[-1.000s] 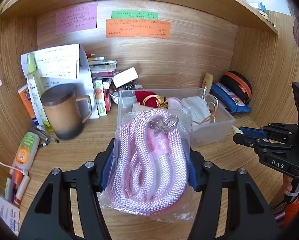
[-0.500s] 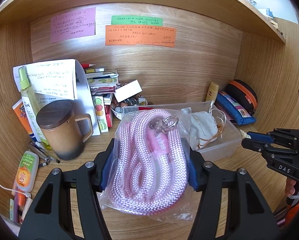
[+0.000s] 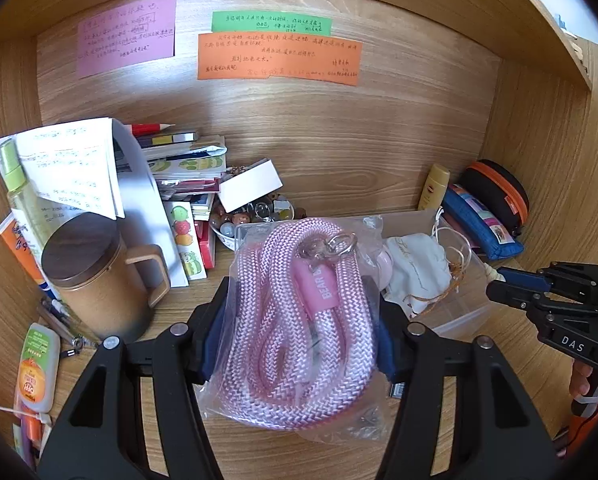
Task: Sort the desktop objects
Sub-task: 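Release the seashell into the box with the right tool while the left tool carries the rope bag over it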
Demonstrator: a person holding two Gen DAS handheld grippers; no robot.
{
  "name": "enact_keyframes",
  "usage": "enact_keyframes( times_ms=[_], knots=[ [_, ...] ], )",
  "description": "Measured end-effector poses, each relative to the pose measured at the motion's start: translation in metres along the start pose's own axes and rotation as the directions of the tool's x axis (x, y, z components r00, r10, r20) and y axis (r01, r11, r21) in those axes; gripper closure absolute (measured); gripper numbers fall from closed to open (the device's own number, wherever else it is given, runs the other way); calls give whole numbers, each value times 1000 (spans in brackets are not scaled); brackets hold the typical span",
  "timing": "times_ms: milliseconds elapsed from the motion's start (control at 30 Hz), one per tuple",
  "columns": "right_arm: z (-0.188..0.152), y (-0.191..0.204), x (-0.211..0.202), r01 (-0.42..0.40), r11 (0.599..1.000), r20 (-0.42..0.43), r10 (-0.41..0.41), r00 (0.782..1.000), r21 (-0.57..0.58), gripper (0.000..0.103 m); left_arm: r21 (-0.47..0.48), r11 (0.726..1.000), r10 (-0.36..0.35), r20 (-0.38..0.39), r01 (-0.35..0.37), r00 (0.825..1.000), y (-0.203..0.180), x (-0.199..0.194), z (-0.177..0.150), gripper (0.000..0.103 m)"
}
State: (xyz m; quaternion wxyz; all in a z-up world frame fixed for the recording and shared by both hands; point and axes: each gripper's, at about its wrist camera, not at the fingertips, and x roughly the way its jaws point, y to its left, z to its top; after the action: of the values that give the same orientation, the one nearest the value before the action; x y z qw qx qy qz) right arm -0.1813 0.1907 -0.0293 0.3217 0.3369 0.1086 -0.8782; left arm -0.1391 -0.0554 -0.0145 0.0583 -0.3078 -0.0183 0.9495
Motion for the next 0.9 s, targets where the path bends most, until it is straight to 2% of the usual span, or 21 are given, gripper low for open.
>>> enact_keyframes(
  times_ms=[667,900],
  knots=[
    [8,-18,44,10,1000,-80,-8,997,27,86,-5,1000,-27,-94,27,995,2,60,8,44],
    [6,-13,53,21,1000,-109,-21,994,0,86,-1,1000,-31,-101,31,994,0,72,9,43]
  ],
)
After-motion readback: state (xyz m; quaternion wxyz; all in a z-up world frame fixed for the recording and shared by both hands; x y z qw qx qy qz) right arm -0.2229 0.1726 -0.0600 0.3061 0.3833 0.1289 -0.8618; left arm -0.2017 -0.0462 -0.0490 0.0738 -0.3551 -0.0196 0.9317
